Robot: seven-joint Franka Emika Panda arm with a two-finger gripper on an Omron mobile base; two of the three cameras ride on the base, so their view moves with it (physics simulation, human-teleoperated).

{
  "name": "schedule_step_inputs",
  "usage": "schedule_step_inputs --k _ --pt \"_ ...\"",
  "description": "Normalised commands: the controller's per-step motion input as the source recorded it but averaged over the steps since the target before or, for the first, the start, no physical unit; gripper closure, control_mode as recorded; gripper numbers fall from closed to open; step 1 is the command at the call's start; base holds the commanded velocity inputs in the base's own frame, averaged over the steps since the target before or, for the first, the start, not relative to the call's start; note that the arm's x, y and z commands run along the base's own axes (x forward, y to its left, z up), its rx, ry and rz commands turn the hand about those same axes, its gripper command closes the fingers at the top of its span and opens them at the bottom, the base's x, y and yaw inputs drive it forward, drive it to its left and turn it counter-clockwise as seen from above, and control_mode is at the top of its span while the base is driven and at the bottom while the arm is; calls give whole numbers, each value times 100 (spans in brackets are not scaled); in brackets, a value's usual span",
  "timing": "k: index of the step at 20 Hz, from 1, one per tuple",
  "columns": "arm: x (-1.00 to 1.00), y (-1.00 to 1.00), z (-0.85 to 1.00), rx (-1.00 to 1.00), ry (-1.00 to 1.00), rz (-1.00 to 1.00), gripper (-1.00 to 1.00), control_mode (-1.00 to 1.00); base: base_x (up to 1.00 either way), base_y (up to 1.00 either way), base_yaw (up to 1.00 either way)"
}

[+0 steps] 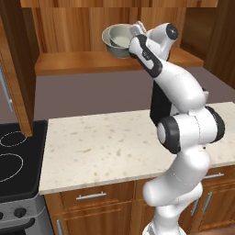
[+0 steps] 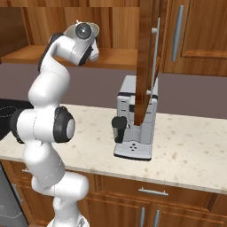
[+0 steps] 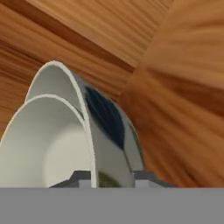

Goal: Pick up the bowls on the counter and stack them on top of one another in the open cabinet. Place the smaller bowl on top of the larger bowl.

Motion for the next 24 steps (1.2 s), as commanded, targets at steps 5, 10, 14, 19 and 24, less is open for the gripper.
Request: schedule_step_inputs --k 5,10,14,19,24 --pt "8 -2 24 1 0 -7 -100 -100 0 0 0" --pt "-31 -7 37 6 3 -6 -100 -100 0 0 0" --pt "-93 -1 6 3 1 -1 -100 -100 0 0 0" --pt "-100 0 -12 0 0 0 -100 -100 0 0 0" --pt "-100 2 -4 0 0 0 -100 -100 0 0 0"
